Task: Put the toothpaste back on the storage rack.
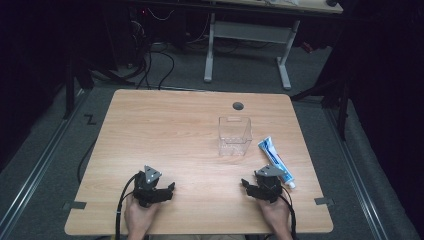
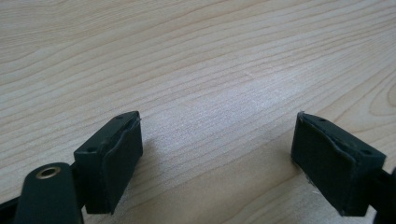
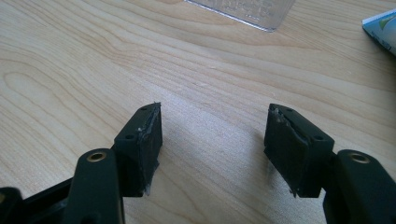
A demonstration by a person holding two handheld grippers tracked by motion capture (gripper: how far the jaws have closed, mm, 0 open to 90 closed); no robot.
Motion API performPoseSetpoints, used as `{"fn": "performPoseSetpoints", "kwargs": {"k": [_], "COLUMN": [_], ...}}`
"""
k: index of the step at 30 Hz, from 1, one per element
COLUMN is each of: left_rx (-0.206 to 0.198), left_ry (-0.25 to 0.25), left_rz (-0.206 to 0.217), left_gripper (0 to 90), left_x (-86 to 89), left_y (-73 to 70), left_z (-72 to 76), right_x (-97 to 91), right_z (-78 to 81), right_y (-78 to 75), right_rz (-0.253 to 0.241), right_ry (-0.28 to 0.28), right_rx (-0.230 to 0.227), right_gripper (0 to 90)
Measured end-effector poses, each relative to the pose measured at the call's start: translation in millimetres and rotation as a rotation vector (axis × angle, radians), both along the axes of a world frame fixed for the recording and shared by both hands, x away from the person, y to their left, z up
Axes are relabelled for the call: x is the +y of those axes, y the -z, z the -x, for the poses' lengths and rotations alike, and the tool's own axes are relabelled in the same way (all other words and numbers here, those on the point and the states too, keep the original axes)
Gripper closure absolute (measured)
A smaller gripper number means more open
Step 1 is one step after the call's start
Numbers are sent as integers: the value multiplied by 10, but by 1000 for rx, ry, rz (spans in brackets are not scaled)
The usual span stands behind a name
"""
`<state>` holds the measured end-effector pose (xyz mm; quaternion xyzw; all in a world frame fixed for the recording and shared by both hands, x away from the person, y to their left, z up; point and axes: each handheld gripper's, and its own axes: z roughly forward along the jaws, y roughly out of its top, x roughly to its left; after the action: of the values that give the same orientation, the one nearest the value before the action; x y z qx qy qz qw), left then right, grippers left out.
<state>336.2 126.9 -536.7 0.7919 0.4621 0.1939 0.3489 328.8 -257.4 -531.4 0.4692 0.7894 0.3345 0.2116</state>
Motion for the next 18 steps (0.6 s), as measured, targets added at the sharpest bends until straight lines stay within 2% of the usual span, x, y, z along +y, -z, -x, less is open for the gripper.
{"fn": "performPoseSetpoints", "kwargs": {"k": [18], "left_rx": [0], "left_ry": [-4], "left_rz": [1], "left_gripper": [170], "left_x": [0], "left_y": [0], "left_z": [-3], "right_x": [9], "right_z": [16], "right_y": [0], "right_rz": [-1], "right_ry": [6], "right_rx": [3], "right_gripper": [353]}}
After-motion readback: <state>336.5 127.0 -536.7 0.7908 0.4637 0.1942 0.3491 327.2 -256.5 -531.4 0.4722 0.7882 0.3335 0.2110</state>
